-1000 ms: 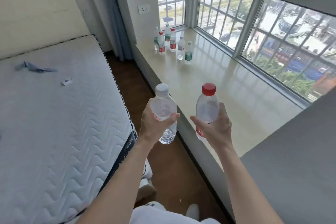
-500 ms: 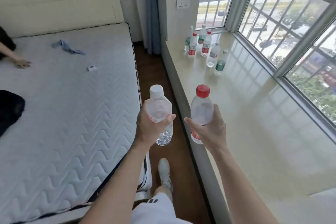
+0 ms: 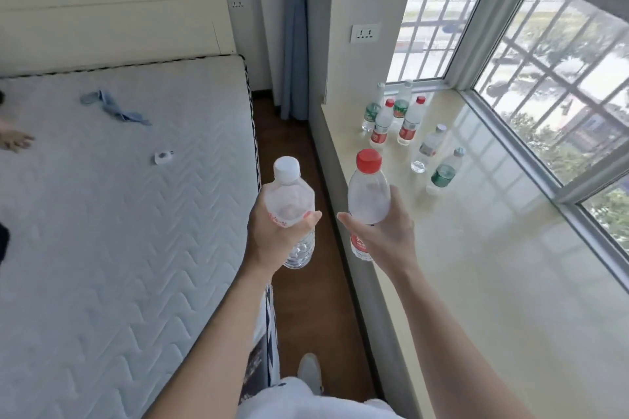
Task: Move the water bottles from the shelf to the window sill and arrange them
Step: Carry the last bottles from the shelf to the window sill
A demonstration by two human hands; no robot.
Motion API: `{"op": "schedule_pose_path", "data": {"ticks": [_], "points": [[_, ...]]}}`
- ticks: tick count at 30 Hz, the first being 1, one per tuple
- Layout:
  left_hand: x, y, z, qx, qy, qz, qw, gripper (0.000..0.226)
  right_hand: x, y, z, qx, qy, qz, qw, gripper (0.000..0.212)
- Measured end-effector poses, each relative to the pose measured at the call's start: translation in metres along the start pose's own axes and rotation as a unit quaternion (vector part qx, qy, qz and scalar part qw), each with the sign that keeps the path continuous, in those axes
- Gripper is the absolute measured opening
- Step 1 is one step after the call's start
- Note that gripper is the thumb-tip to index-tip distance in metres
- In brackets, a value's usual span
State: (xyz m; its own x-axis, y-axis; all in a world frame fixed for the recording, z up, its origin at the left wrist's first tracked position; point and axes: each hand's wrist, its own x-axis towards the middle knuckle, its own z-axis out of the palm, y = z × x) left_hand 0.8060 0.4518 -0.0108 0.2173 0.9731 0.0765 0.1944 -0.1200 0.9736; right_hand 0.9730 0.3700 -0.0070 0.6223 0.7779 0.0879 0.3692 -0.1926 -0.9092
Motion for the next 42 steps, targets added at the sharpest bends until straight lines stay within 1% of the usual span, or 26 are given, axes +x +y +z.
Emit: {"op": "schedule_pose_path", "data": {"ticks": [6, 14, 19, 22, 28, 31, 34, 36, 38, 40, 42], "points": [[0.094, -0.005, 0.012, 0.002, -0.008, 0.007, 1.000, 0.059, 0.079, -0.004, 0.030, -0.002, 0.003, 0.001, 1.000, 0.058], [0.181, -0.020, 0.031, 0.020, -0.018, 0.009, 1.000, 0.058, 0.163, 0.002, 0.061, 0.009, -0.003, 0.005, 1.000, 0.057], [0.253, -0.030, 0.053, 0.036, -0.028, 0.013, 0.999, 0.060, 0.232, 0.008, 0.081, 0.036, -0.008, -0.014, 0.999, 0.064], [0.305, -0.030, 0.072, 0.052, -0.038, 0.018, 0.998, 0.061, 0.284, 0.016, 0.091, 0.033, 0.001, -0.020, 0.999, 0.065], [0.415, -0.022, 0.124, 0.058, -0.061, 0.000, 0.996, 0.066, 0.396, 0.028, 0.098, 0.030, 0.006, 0.023, 0.999, 0.058], [0.460, -0.014, 0.153, 0.051, -0.091, 0.001, 0.995, 0.065, 0.443, 0.033, 0.093, 0.031, 0.020, 0.036, 0.999, 0.056], [0.492, -0.009, 0.183, 0.034, -0.131, -0.002, 0.991, 0.069, 0.478, 0.037, 0.081, 0.020, 0.046, 0.055, 0.997, 0.057], [0.509, -0.006, 0.204, 0.017, -0.160, -0.003, 0.987, 0.070, 0.494, 0.041, 0.071, 0.026, 0.071, 0.073, 0.994, 0.058], [0.522, -0.004, 0.227, 0.007, -0.192, -0.010, 0.981, 0.071, 0.506, 0.049, 0.060, 0.035, 0.099, 0.094, 0.990, 0.054], [0.534, -0.003, 0.251, 0.008, -0.224, -0.009, 0.975, 0.070, 0.514, 0.057, 0.048, 0.028, 0.129, 0.115, 0.985, 0.051], [0.543, -0.001, 0.275, 0.012, -0.255, -0.002, 0.967, 0.068, 0.517, 0.064, 0.036, 0.015, 0.164, 0.136, 0.977, 0.052]]}}
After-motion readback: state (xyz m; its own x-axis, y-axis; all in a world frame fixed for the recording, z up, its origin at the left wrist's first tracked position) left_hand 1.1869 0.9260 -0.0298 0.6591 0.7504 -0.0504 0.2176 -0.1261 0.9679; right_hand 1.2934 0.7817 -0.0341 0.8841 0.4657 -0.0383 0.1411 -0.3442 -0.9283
